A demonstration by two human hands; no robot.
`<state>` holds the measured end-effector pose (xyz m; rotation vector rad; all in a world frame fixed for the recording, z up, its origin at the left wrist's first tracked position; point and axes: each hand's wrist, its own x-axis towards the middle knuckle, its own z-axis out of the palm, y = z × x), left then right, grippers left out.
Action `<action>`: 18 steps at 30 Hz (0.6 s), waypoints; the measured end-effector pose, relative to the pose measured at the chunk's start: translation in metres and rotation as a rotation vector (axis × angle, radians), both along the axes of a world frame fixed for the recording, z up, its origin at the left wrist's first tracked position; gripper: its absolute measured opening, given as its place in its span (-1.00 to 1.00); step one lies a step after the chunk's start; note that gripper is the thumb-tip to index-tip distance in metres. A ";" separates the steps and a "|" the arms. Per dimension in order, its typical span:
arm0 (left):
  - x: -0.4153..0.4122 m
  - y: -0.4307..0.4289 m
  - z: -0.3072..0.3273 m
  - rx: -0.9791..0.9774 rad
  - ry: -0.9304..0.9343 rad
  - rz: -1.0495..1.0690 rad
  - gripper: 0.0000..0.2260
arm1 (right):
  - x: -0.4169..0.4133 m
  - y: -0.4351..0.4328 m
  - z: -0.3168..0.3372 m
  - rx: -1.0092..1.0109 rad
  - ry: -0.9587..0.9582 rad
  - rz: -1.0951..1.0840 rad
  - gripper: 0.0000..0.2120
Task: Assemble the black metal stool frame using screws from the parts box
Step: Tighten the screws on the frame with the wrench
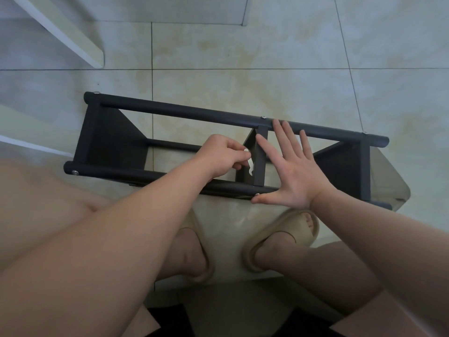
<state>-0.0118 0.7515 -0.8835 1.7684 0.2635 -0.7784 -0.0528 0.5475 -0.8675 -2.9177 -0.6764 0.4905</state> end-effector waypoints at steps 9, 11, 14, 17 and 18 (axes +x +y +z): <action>-0.001 -0.004 0.006 0.007 0.035 -0.077 -0.94 | 0.000 0.000 0.000 0.017 -0.010 0.003 0.18; -0.001 -0.004 0.007 0.019 0.039 -0.086 -0.93 | 0.000 0.000 0.000 0.020 -0.012 0.003 0.18; -0.001 -0.005 0.008 0.040 0.042 -0.093 -0.93 | 0.000 0.000 -0.001 0.021 -0.017 0.002 0.18; 0.000 -0.004 0.008 0.020 0.057 -0.064 -0.93 | 0.000 0.000 -0.001 0.018 -0.017 0.004 0.18; 0.000 -0.004 0.009 0.014 0.062 -0.057 -0.94 | 0.000 0.000 -0.001 0.018 -0.017 0.003 0.18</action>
